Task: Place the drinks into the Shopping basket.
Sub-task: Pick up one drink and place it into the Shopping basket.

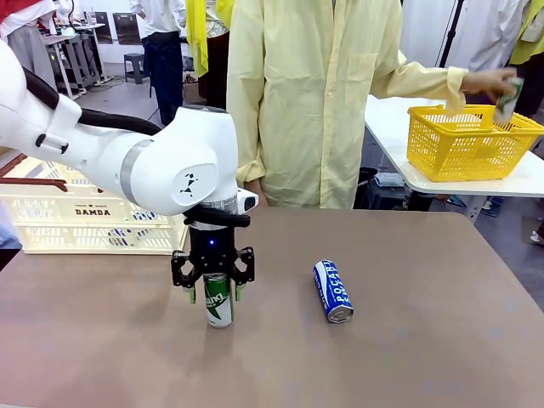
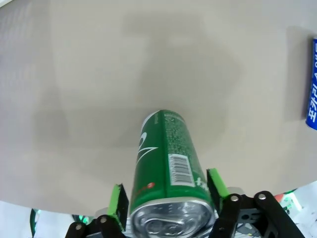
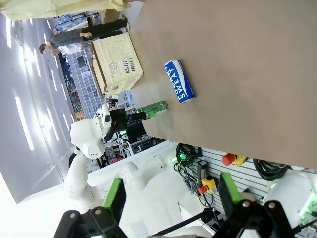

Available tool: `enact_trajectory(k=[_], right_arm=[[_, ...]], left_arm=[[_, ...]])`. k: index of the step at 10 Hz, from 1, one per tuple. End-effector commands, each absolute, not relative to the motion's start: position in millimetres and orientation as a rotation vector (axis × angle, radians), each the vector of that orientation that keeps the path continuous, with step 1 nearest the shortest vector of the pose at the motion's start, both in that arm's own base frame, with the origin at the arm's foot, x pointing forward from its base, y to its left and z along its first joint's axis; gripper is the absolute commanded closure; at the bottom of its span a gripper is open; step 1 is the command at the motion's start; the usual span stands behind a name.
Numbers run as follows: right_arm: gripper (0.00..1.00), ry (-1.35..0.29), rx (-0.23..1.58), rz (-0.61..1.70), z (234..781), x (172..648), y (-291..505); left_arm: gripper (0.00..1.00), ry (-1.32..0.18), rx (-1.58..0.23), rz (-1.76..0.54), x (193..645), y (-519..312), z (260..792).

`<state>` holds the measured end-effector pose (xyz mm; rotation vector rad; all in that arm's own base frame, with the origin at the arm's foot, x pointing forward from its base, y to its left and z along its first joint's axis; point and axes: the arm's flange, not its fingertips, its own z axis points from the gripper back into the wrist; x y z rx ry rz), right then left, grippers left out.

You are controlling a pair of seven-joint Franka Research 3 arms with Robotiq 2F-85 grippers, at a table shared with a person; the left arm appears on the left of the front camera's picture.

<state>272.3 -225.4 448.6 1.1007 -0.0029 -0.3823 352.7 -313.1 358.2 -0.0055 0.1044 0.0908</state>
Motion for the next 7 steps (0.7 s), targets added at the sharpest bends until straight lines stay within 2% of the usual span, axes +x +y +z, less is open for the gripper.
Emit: enact_trajectory(k=[1,7], right_arm=[[0.00,0.003,1.101,-0.384,450.2,270.1,-224.3],[0.00,0.003,1.101,-0.384,450.2,270.1,-224.3]], left_arm=[[1.00,0.095,-0.008,0.079,356.1,-313.2,356.2],[1.00,0.068,-0.006,0.074,355.9,-314.2,354.8]])
